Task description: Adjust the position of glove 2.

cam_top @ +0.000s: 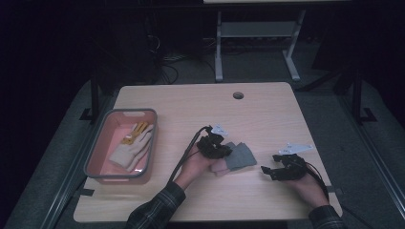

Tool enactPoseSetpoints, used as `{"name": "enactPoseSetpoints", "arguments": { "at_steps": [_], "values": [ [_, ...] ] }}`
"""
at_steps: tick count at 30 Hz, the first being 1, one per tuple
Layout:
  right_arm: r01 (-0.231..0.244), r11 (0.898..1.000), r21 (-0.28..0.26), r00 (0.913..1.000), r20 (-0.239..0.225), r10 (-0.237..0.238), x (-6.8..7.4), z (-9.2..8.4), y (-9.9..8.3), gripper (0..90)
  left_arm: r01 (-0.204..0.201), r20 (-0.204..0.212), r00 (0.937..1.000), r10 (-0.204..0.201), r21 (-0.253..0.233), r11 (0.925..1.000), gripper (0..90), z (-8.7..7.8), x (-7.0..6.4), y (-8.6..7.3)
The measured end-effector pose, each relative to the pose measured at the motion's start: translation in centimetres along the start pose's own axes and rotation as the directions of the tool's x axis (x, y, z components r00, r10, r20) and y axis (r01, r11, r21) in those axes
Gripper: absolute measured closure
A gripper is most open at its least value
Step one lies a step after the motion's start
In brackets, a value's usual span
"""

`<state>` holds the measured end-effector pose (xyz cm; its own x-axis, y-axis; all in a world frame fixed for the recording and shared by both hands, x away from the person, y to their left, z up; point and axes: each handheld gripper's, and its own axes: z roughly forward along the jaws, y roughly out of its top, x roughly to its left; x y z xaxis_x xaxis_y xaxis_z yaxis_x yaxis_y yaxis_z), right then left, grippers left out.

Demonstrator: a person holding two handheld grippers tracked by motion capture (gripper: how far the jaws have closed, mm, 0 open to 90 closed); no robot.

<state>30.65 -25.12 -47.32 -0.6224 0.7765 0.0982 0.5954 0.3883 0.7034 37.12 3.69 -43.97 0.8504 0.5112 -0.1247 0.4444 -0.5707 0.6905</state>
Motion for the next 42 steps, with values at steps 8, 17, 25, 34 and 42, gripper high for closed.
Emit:
{"name": "enactPoseSetpoints", "arguments": {
  "at_steps": [8,17,25,34,42],
  "values": [
    [-0.004,1.0,0.003,0.9999,-0.012,0.004,0.1,0.5,0.0,17.4,-0.056,0.007,0.9984,0.056,0.038,0.9977,16.3,-1.1,0.8,-0.8],
    [0.017,1.0,-0.007,0.9998,0.006,-0.017,0.3,0.7,-0.1,15.4,-0.079,0.055,0.9956,0.076,0.059,0.9951,12.5,0.0,0.3,-1.8],
    [0.015,1.0,-0.007,0.9998,0.01,-0.015,0.3,0.5,-0.3,15.4,-0.073,0.079,0.9947,0.066,0.085,0.9937,12.3,0.8,0.5,-2.2],
    [0.026,1.0,-0.007,0.9995,0.02,-0.025,0.3,0.5,-0.4,15.4,-0.069,0.098,0.9935,0.058,0.106,0.992,14.8,1.0,0.5,-2.3],
    [0.026,1.0,-0.01,0.9993,0.026,-0.026,0.4,0.4,-0.6,15.5,-0.06,0.164,0.9857,0.041,0.119,0.9911,38.7,0.7,0.4,-2.1]
  ]
}}
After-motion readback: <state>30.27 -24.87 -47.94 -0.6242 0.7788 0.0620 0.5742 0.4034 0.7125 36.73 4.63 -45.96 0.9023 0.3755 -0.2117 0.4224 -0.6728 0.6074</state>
